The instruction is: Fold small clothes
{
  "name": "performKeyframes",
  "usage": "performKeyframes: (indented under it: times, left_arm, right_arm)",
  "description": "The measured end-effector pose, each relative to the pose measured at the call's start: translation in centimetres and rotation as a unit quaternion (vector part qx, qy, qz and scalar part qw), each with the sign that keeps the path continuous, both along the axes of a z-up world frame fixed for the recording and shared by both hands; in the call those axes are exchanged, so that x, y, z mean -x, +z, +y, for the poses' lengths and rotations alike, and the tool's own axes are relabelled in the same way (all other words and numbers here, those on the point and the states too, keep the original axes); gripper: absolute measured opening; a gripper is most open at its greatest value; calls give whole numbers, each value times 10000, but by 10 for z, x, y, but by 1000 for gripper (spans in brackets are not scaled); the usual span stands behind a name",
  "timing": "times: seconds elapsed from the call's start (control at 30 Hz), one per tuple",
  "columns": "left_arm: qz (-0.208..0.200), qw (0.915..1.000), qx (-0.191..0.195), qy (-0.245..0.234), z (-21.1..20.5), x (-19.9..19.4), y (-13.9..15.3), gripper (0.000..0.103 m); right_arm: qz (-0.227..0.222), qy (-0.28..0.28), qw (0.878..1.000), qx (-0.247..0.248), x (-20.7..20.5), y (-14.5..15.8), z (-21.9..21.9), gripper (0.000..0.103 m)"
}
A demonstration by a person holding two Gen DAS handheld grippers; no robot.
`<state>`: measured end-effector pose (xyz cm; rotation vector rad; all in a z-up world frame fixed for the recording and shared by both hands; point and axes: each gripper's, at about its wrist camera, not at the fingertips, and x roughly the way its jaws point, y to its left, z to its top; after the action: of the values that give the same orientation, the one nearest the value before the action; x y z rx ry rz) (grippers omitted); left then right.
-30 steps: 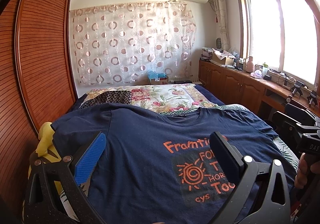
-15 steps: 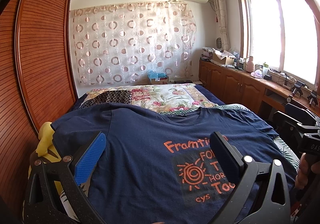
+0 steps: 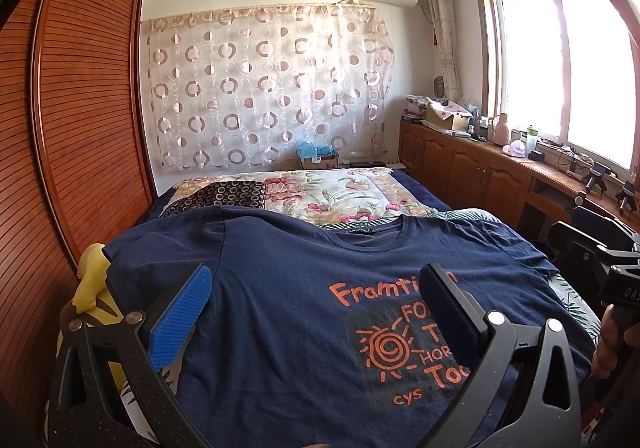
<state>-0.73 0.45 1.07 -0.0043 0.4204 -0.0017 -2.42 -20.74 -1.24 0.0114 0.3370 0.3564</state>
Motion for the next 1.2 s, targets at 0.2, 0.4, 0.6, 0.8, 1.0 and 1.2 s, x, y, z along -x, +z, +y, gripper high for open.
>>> performKeyframes:
  times: [0.2,0.4,0.6,0.8,1.0,1.2]
  left_arm:
    - [13,10000,11,-19,1,0,3,103]
    - [43,10000,49,-38,4,0,5,103]
    - [163,9998,35,61,15,-8,-8,103]
    - [310,9993,68,201,36,-22,-23,103]
    - [586,9980,37,237,69,-36,-34,103]
    - [647,9971,24,391,105,-47,-38,103]
  right_arm:
    - [-5,7,10000,-7,0,0,1,103]
    - [47,69,10000,-46,-1,-2,1,103]
    - [117,179,9998,-56,-10,-9,3,103]
    - [185,350,9992,6,-29,-14,12,103]
    - [245,690,9971,200,-54,-18,31,103]
    - [379,1065,9929,364,-84,-20,48,103]
